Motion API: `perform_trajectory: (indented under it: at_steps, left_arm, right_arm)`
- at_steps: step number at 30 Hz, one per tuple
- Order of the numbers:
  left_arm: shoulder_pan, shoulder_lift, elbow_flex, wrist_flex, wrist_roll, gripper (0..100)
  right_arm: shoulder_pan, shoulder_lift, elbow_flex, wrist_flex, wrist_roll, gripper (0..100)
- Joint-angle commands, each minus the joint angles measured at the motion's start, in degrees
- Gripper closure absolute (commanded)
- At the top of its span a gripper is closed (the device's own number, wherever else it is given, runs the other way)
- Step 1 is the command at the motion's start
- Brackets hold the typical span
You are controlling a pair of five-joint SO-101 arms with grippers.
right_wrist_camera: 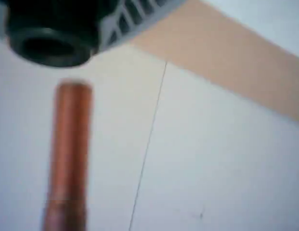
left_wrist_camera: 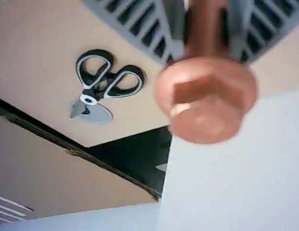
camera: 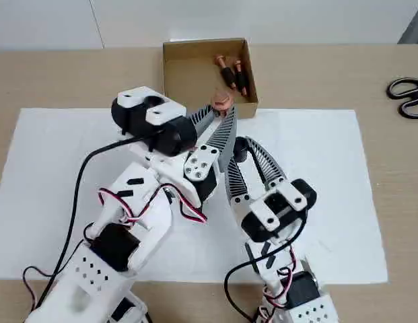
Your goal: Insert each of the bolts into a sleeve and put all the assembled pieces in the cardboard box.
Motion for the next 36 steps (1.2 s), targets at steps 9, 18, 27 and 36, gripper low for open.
perform_trajectory:
  at_steps: [9,18,27,36]
  left_arm:
    - [3.0,-1.3,-0.8,-1.5,1.0,99]
    - [3.0,-1.1,0.0,-1.1,0.8,99]
    - [2.9,-1.5,4.0,2.5,-7.1,99]
    - [2.7,-1.1,-1.9,12.0,-9.1,79]
  right_arm:
    - [-0.3,-1.1,0.3,-1.9,-0.6,99.1]
    - [-0.3,-1.1,0.3,-1.9,-0.6,99.1]
    - [-0.3,-1.2,0.3,-2.2,-0.4,99.1]
    - [-0.3,-1.2,0.3,-1.9,-0.4,99.1]
